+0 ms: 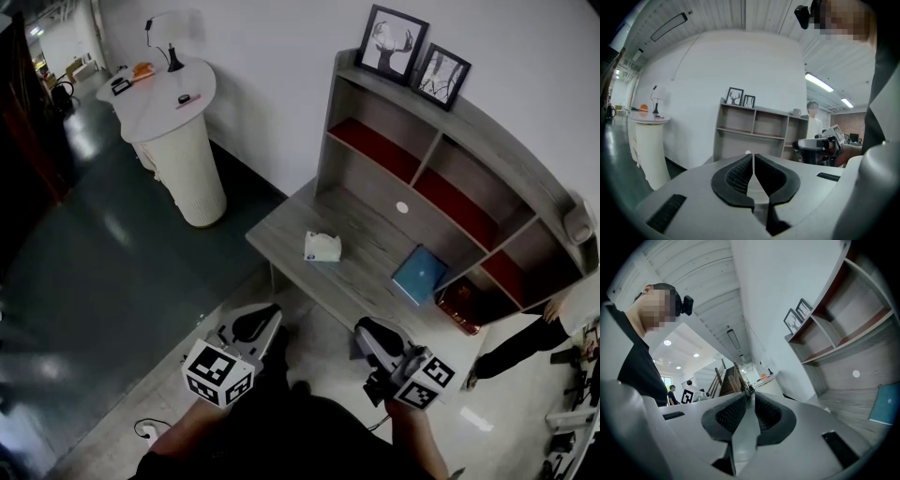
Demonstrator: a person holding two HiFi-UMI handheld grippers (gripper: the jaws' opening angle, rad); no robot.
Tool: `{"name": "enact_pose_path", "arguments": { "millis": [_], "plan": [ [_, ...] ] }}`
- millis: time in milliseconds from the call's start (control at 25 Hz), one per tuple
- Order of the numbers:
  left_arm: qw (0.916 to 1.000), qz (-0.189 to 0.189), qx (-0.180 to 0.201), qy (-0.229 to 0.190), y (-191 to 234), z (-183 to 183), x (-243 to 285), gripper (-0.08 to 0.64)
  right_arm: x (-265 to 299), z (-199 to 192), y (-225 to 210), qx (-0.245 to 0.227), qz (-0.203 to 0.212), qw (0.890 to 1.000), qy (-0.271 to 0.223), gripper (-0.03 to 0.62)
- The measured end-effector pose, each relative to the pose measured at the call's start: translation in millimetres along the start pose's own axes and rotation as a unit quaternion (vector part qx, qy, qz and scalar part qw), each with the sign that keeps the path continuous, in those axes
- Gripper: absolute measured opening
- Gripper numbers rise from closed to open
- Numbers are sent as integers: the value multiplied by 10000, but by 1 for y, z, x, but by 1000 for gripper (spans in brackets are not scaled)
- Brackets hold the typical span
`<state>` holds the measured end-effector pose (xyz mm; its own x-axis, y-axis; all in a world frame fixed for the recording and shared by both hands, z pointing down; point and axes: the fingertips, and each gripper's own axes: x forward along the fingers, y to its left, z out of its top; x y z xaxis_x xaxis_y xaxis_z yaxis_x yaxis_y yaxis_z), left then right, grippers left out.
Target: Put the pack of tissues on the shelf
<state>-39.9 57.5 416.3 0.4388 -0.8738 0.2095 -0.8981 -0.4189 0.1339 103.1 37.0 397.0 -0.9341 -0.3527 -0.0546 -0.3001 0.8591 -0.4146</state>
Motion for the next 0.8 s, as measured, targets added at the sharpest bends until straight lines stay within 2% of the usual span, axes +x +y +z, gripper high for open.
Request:
{"name": "enact_pose_path", "arguments": {
  "millis": [200,440,600,800],
  "plan": [
    [9997,-230,6,-51,40,12,43,25,36,15,-38,-58,-150,9999,5,21],
    [9987,-459,76,-217,108,38,94,25,97,35,-88,-113,-358,9993,28,21],
    [9978,-641,71,-139,150,48,123,25,134,50,-113,-115,-515,9986,-14,21],
    [9949,-1004,76,54,174,48,149,26,162,55,-131,-71,-716,9974,-65,21]
  ]
}}
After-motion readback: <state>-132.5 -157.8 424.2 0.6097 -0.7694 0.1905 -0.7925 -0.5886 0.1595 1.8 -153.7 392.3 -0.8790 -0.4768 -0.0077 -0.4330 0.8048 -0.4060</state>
